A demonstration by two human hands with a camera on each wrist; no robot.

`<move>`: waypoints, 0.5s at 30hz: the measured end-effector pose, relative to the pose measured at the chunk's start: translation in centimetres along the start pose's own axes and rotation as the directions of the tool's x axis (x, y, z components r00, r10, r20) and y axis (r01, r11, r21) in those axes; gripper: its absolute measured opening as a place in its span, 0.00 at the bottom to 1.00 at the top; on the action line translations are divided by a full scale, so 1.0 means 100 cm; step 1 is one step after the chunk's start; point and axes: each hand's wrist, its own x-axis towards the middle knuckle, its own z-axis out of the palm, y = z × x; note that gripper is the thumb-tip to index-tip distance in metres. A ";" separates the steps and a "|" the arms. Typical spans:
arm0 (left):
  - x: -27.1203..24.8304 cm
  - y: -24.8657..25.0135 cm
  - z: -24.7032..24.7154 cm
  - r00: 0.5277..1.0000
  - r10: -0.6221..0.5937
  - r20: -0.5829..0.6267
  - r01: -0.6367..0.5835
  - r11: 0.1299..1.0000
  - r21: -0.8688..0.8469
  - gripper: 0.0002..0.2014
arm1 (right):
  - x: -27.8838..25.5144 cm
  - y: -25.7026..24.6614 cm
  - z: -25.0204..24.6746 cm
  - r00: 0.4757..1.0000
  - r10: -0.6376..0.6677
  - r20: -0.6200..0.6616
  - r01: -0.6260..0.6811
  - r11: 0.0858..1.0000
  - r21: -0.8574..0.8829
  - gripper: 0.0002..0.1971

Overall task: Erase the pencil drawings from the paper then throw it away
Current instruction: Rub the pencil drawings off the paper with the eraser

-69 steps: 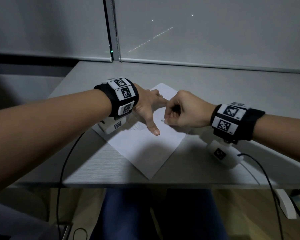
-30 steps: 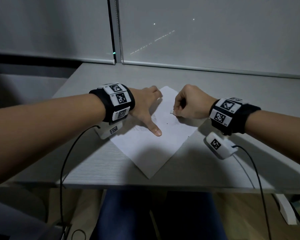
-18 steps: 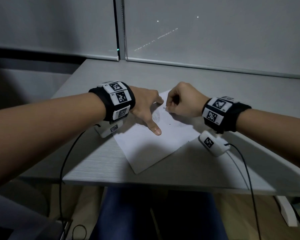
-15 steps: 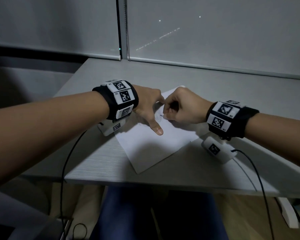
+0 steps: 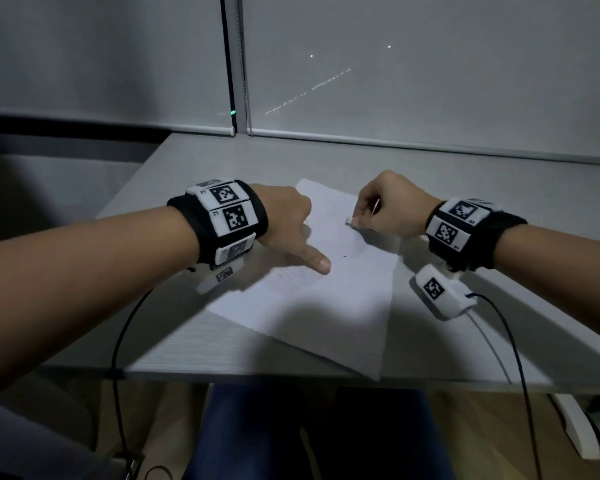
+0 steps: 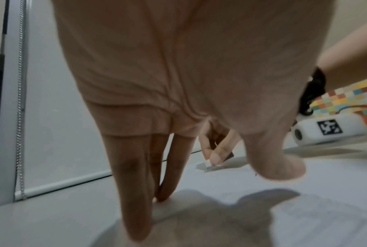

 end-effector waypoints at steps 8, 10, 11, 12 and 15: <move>0.011 -0.004 -0.011 0.998 0.055 -0.039 -0.054 0.998 0.016 0.72 | 0.000 0.008 0.003 0.999 0.045 -0.010 -0.045 0.997 0.070 0.08; 0.019 -0.002 -0.010 0.997 0.078 -0.016 -0.079 0.997 -0.023 0.78 | 0.004 0.005 0.002 0.999 0.038 -0.029 -0.035 0.996 0.077 0.08; 0.023 0.000 -0.009 0.996 0.091 0.003 -0.091 0.995 -0.032 0.78 | 0.007 0.004 0.002 0.999 0.032 -0.043 -0.029 0.996 0.079 0.07; 0.027 0.003 -0.007 0.994 0.103 0.025 -0.102 0.994 -0.038 0.78 | 0.009 0.002 0.002 0.998 0.029 -0.054 -0.025 0.997 0.077 0.06; 0.039 0.007 -0.001 0.990 0.115 0.077 -0.113 0.993 -0.030 0.77 | 0.013 0.000 0.005 0.998 0.028 -0.057 -0.026 0.999 0.034 0.05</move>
